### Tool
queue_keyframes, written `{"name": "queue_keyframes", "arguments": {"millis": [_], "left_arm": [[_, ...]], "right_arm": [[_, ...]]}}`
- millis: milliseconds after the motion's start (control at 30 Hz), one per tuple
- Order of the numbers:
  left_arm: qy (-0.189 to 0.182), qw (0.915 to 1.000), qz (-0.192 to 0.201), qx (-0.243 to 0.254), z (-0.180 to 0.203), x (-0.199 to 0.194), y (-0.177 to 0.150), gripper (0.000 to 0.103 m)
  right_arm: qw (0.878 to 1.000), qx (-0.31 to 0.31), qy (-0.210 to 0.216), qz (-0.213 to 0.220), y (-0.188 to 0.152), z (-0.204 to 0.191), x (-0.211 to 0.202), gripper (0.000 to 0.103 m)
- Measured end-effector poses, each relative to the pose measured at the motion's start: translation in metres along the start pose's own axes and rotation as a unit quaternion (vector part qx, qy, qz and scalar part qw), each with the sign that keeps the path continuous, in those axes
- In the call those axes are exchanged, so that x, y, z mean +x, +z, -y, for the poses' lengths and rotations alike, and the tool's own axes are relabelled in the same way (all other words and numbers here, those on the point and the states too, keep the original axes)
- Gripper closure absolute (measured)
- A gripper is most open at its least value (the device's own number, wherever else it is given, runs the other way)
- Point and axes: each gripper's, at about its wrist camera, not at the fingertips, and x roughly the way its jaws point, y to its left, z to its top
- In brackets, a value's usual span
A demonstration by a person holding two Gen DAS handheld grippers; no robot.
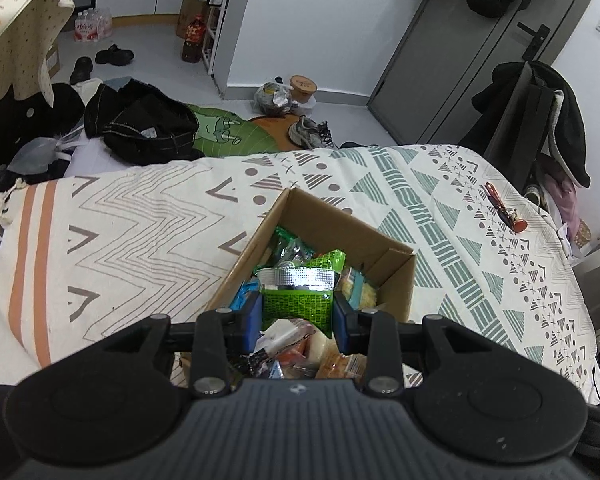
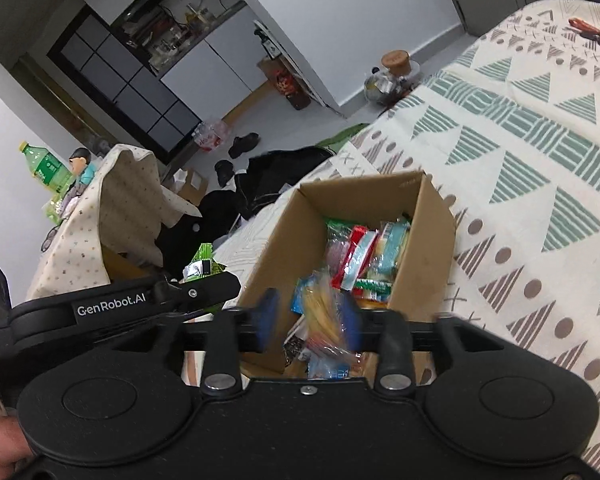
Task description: Organize snacks
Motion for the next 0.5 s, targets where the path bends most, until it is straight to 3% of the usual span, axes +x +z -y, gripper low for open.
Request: {"name": "queue_keyframes", "arguments": {"millis": [300,500], "left_arm": [[-0.013,0.9997,-0.017,-0.008,-0.003,0.017,0.001,0.067],[-0.005,0.9996,-0.024,-0.015,-0.001,0.026,0.006,0.058]], "right_arm": [[0.999,0.022,-0.038,-0.002,0.002,0.020,0.004,0.055],[0.999,0.028,-0.046,-0.004,0.001,0.028,0.006,0.051]]}}
